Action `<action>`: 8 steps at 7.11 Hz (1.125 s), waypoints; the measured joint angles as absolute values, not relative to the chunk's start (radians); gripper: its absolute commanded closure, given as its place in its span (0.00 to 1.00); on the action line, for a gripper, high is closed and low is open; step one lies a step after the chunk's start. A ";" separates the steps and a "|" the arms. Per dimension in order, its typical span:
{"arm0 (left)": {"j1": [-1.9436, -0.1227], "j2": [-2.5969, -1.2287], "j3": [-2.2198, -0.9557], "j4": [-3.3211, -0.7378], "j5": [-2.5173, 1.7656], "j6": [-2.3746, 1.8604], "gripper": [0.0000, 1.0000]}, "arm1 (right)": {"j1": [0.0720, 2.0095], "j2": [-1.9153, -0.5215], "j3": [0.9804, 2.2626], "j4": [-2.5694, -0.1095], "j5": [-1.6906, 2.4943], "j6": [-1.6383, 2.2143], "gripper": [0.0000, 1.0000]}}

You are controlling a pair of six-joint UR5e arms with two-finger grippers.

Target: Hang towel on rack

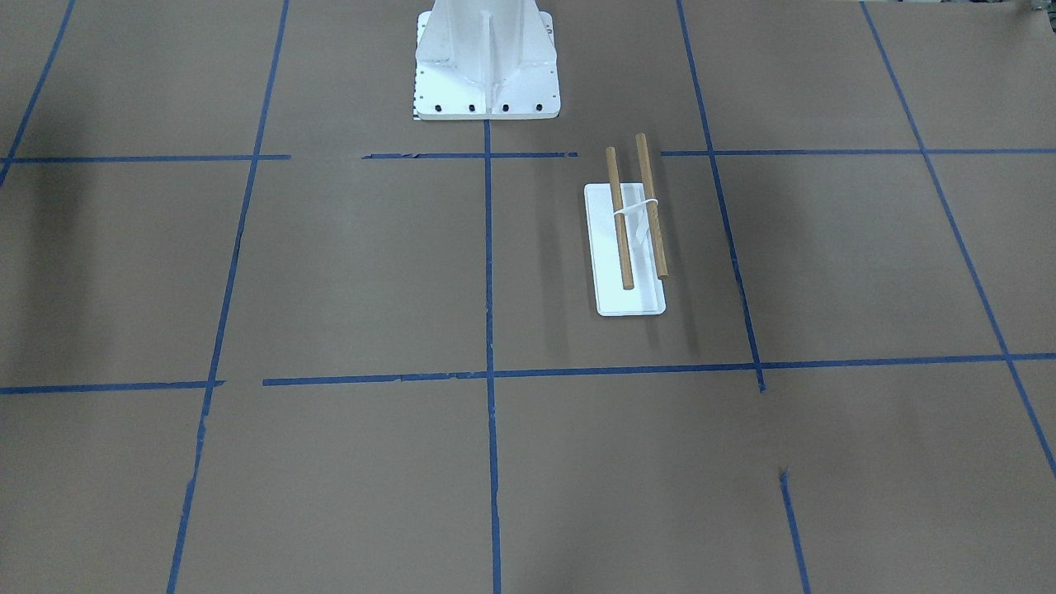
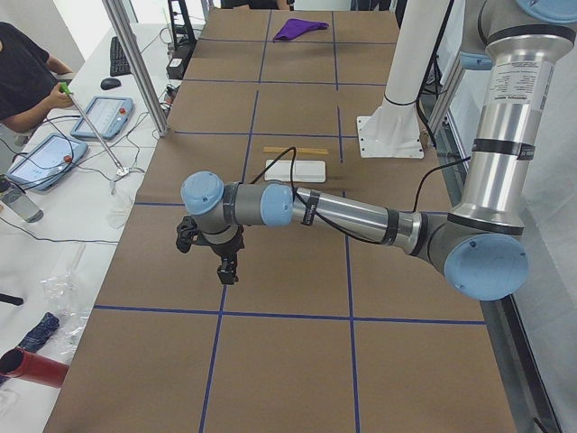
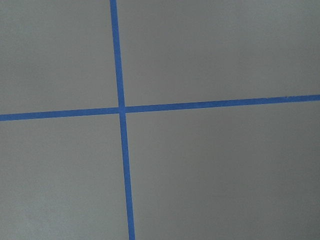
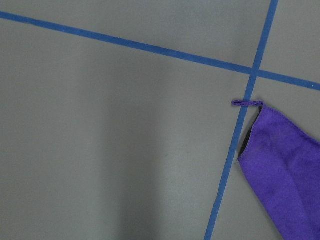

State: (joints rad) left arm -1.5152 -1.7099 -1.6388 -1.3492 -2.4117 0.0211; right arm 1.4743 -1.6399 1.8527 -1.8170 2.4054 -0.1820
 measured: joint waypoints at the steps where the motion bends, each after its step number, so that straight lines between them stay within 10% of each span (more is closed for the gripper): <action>1: -1.517 -1.726 -1.624 -1.356 -2.416 0.028 0.00 | 1.475 -1.665 1.877 -1.817 2.416 -0.181 0.00; 8: -1.516 -1.757 -1.713 -1.376 -2.429 -0.008 0.00 | 1.474 -1.679 1.896 -1.784 2.423 -0.179 0.00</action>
State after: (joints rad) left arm -1.5159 -1.7574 -1.7128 -1.3763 -2.4295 -0.0084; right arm 1.4736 -1.6790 1.8959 -1.7838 2.4229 -0.1789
